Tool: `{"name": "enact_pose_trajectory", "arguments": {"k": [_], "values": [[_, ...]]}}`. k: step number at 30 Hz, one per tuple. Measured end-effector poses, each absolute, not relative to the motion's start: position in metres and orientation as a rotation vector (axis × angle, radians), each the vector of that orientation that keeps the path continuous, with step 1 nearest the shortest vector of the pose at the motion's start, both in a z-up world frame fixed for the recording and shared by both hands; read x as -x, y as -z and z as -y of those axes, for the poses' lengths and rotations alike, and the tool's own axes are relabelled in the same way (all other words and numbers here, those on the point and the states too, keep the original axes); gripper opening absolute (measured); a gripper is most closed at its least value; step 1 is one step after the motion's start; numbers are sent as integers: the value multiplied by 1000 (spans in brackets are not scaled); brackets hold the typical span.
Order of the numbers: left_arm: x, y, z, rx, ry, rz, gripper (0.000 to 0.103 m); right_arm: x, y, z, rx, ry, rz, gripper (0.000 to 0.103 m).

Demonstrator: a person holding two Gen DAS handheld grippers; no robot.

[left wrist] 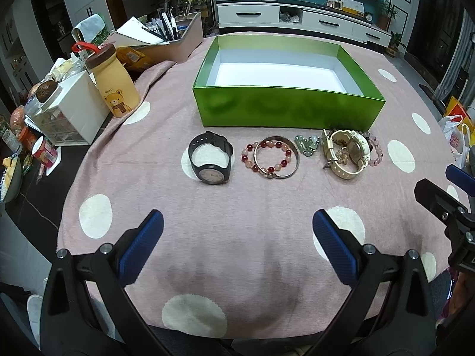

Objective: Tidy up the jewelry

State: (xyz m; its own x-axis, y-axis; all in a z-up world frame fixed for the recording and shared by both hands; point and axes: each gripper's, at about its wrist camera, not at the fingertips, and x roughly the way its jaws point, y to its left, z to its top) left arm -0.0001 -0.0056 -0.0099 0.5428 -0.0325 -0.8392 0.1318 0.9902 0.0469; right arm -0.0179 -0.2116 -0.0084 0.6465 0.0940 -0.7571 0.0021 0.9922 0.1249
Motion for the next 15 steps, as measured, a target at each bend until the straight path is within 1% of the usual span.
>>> {"name": "enact_pose_trajectory", "arguments": {"k": [5, 11, 15], "values": [[-2, 13, 2, -67, 127, -995, 101, 17, 10, 218, -137, -58, -844, 102], [-6, 23, -21, 39, 149, -1000, 101, 20, 11, 231, -136, -74, -796, 102], [-5, 31, -43, 169, 203, -986, 101, 20, 21, 235, -143, -95, -810, 102]]}}
